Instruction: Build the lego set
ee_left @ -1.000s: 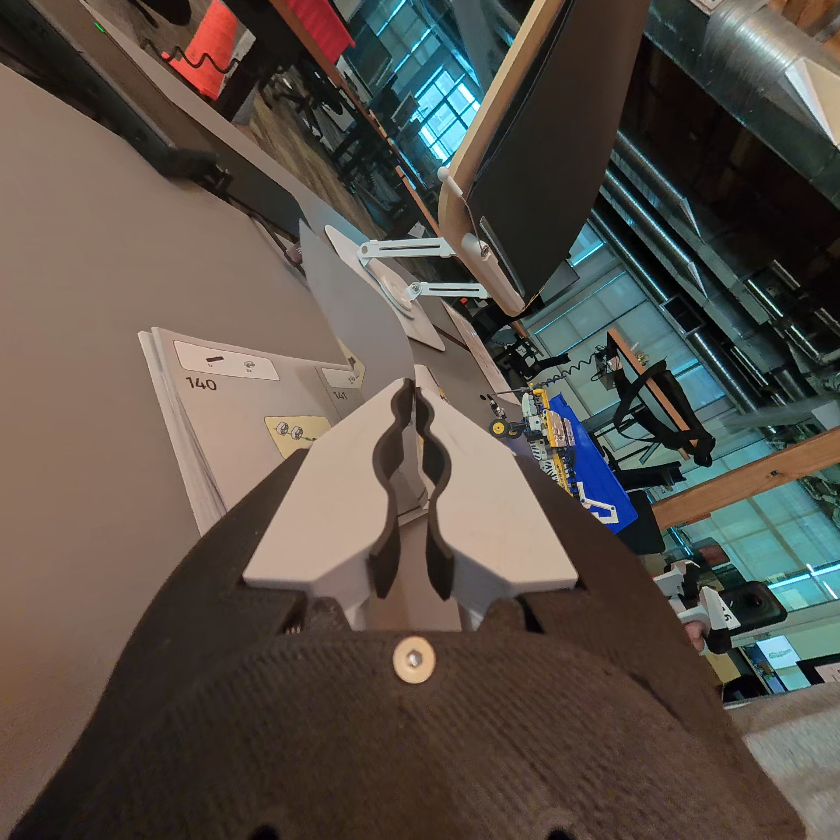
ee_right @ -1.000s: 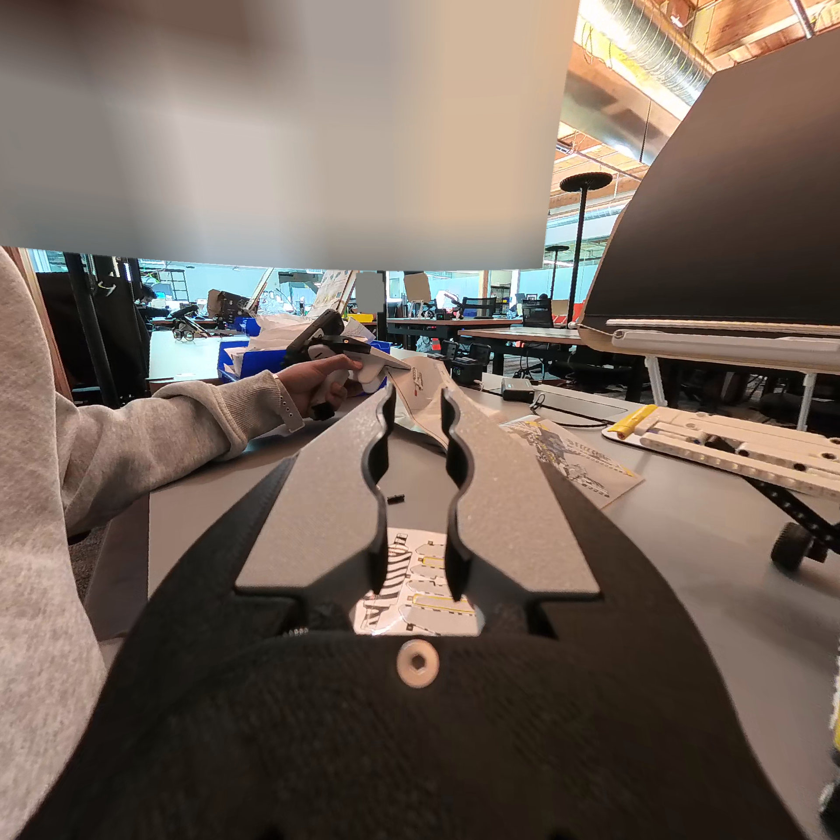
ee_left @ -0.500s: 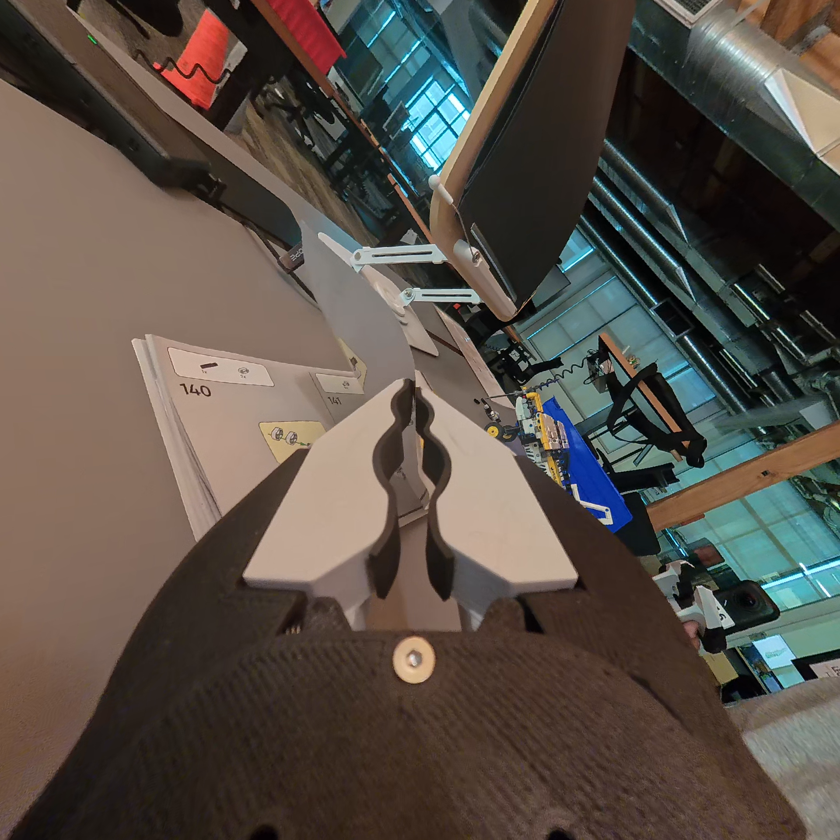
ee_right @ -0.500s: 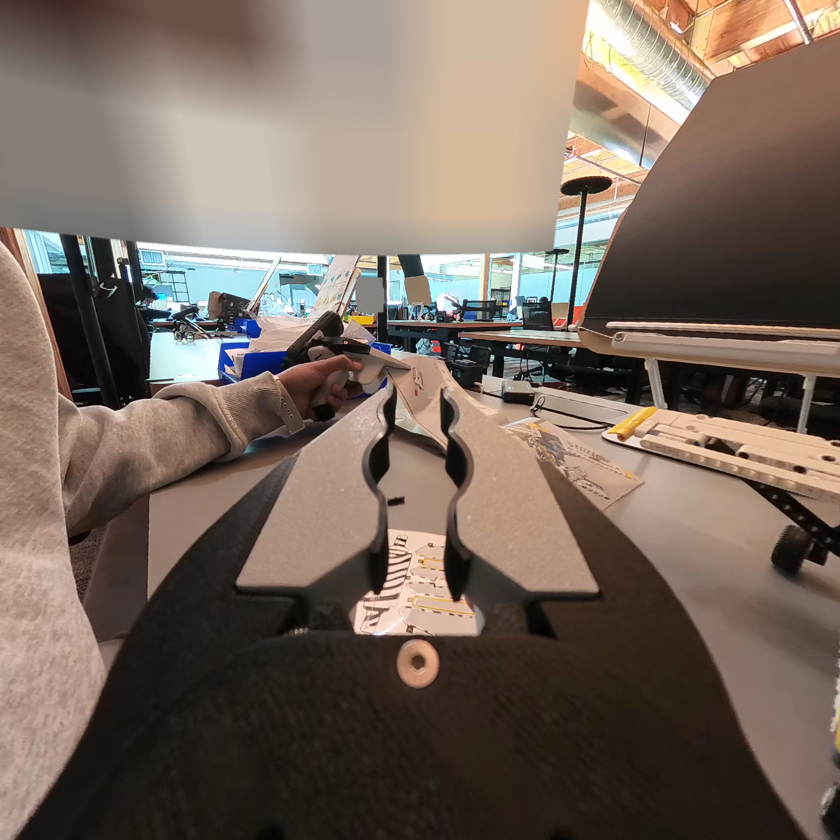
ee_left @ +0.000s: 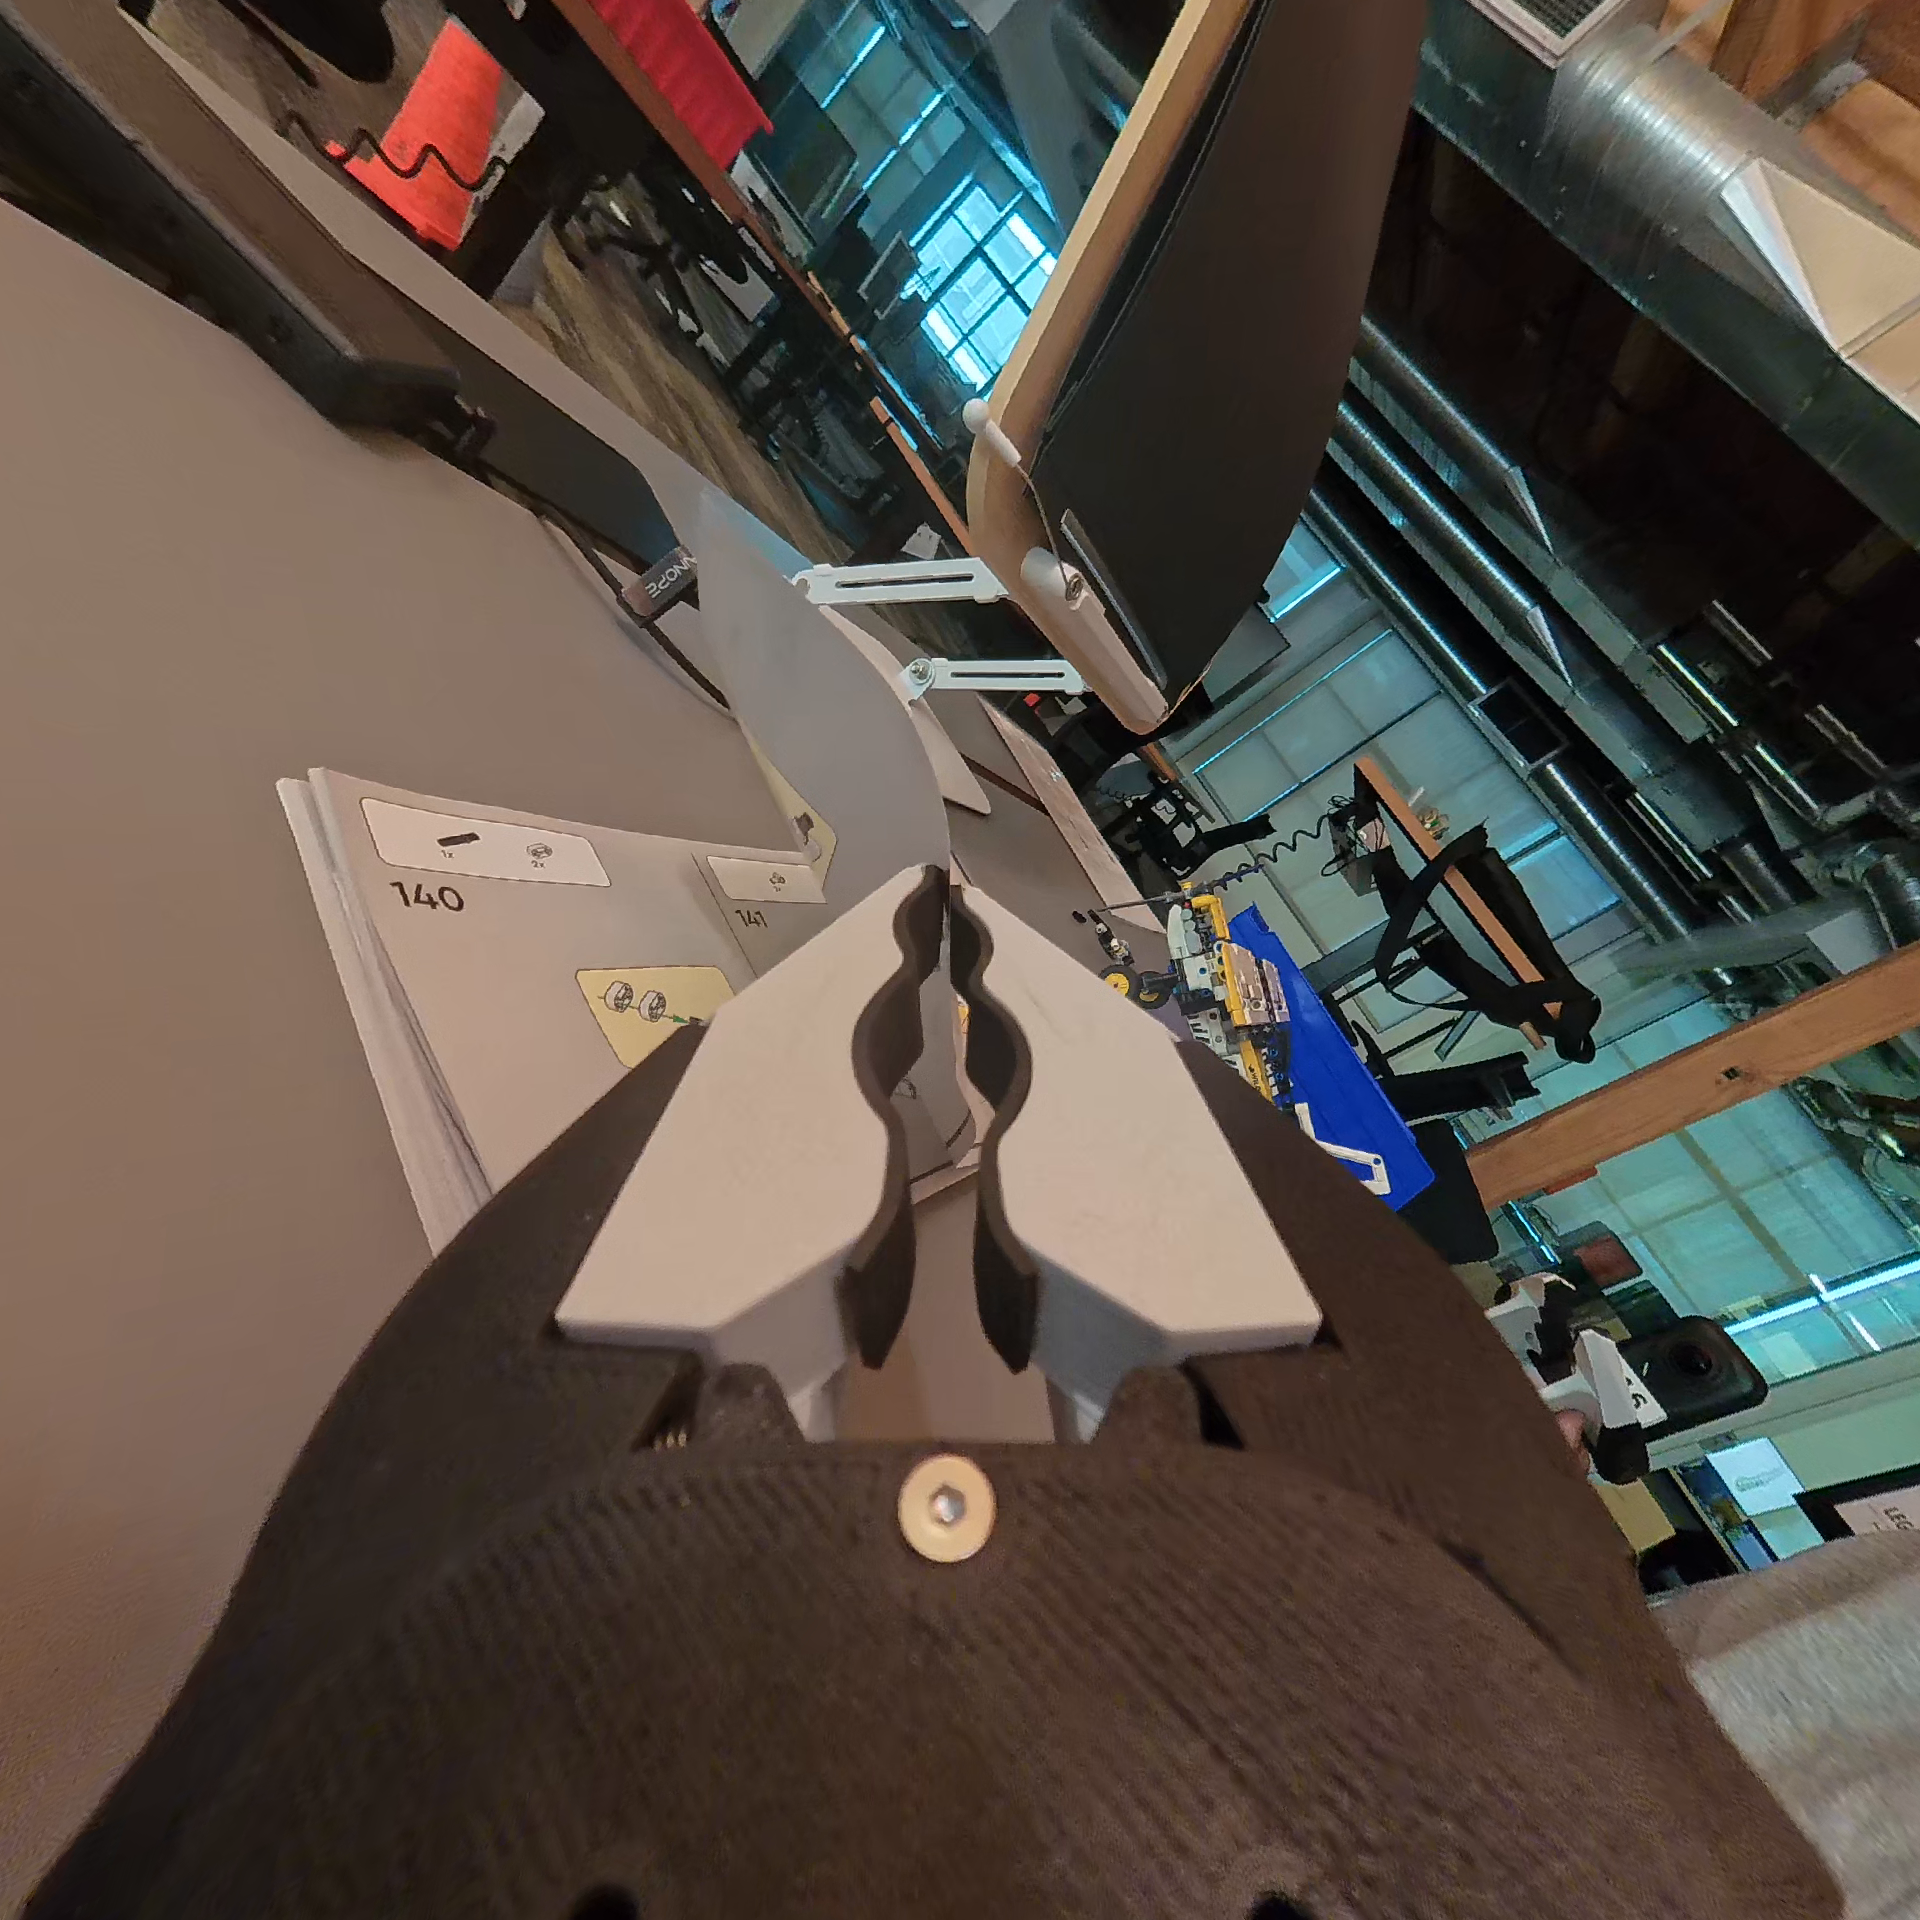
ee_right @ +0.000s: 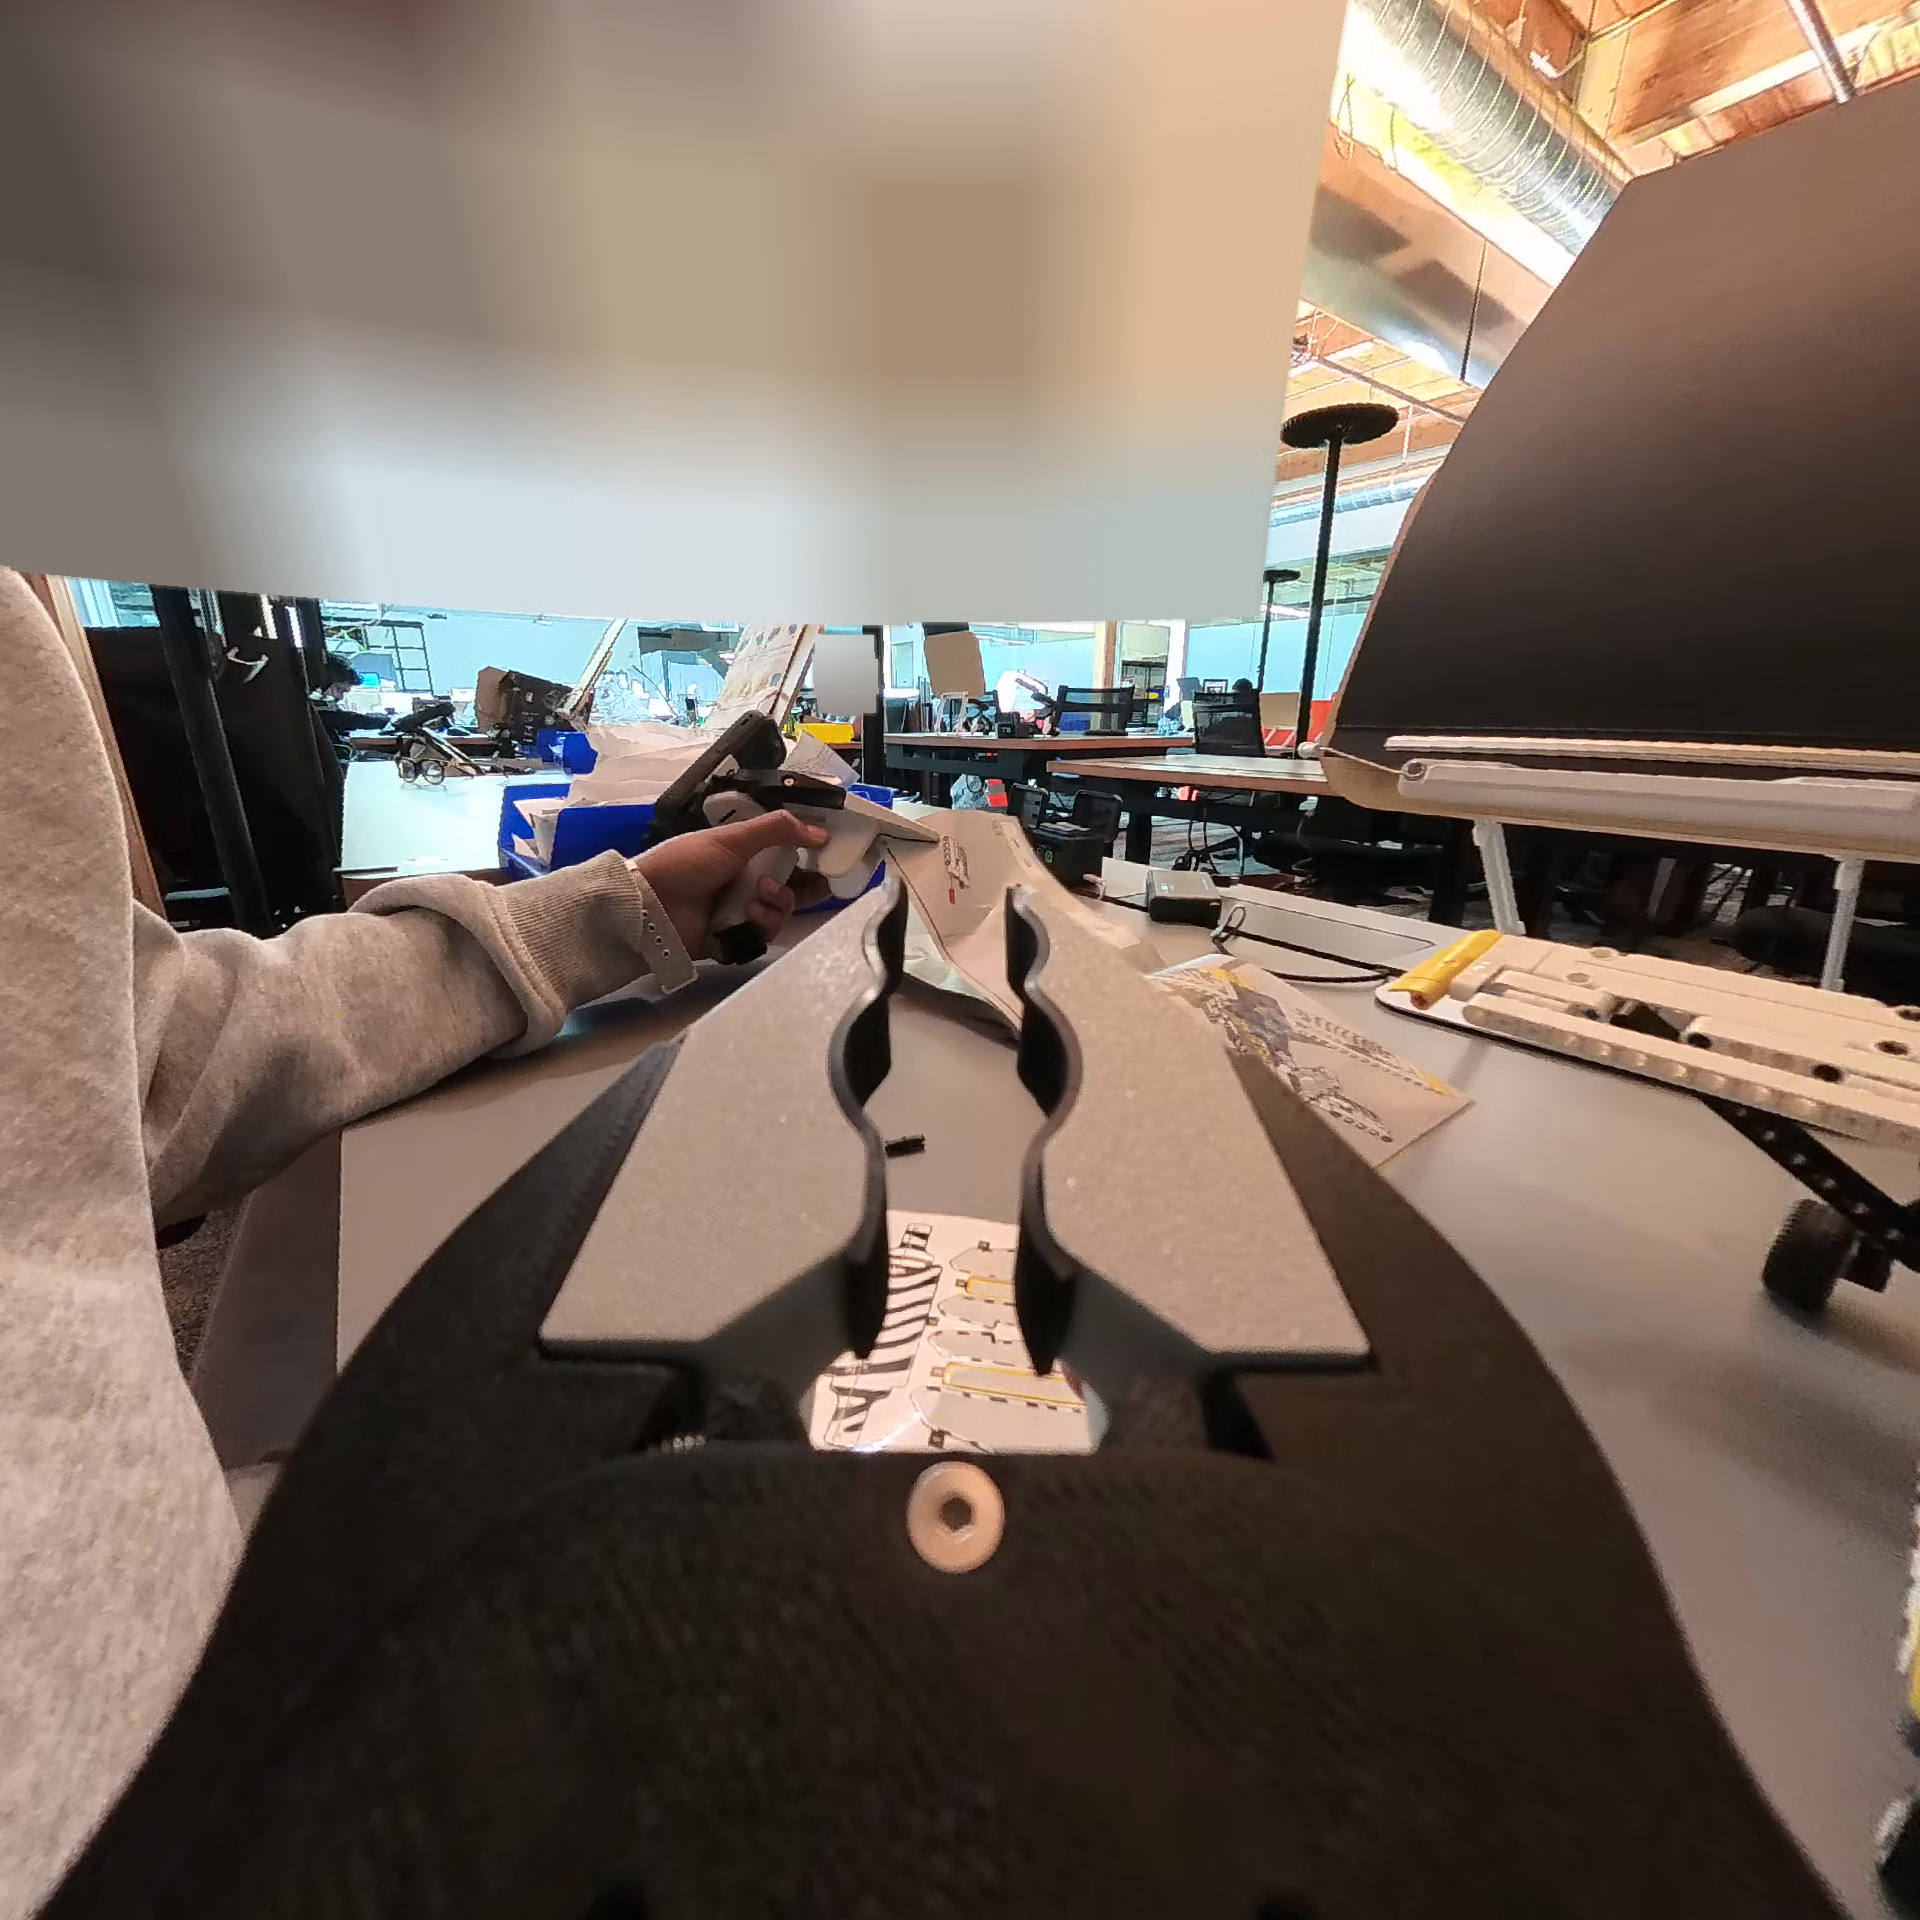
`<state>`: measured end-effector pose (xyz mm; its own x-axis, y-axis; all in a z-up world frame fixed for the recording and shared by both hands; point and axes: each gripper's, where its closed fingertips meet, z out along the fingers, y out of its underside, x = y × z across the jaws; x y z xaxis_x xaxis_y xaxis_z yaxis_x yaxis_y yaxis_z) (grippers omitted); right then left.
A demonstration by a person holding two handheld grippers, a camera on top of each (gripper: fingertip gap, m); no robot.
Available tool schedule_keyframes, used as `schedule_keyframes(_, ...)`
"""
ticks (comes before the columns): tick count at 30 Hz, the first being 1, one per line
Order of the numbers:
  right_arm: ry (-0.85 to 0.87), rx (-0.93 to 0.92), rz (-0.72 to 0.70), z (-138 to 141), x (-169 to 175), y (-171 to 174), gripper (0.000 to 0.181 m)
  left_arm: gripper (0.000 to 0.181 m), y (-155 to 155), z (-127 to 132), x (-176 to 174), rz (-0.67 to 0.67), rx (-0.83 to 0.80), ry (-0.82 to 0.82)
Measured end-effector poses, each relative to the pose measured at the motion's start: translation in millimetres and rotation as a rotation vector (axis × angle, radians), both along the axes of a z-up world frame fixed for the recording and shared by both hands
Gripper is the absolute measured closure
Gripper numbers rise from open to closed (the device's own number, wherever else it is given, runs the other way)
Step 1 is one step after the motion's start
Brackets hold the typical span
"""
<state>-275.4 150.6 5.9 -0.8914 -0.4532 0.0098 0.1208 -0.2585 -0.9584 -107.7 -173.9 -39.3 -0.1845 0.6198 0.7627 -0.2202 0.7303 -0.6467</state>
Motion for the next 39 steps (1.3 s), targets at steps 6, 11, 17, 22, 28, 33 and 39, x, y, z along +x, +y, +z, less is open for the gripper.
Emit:
schedule_keyframes(6, -0.001, -0.002, 0.0, 0, 0, 0, 0.164, 0.181, 0, 0, 0, -0.001, 0.003, 0.005)
schedule_keyframes(11, -0.001, -0.003, 0.0, 0, -1, 1, 0.164, 0.181, 0, 0, 0, -0.003, 0.005, 0.007)
schedule_keyframes(17, -0.003, -0.003, 0.0, 0, -1, 1, 0.164, 0.181, 0, 0, -1, -0.005, 0.005, 0.007)
schedule_keyframes(22, -0.003, -0.004, 0.0, 0, -1, 0, 0.164, 0.181, 0, 0, -1, -0.005, 0.008, 0.008)
schedule_keyframes(28, -0.005, -0.004, 0.001, -2, -4, -1, 0.164, 0.181, 0, -3, -1, 0.001, 0.02, -0.003)
schedule_keyframes(33, -0.006, 0.0, 0.001, 0, -3, 1, 0.164, 0.138, -20, 0, 19, 0.232, -0.116, -0.176)
schedule_keyframes(39, -0.01, 0.013, 0.002, 2, -3, -1, 0.163, 0.109, 28, 29, -59, 0.15, -0.412, -0.502)
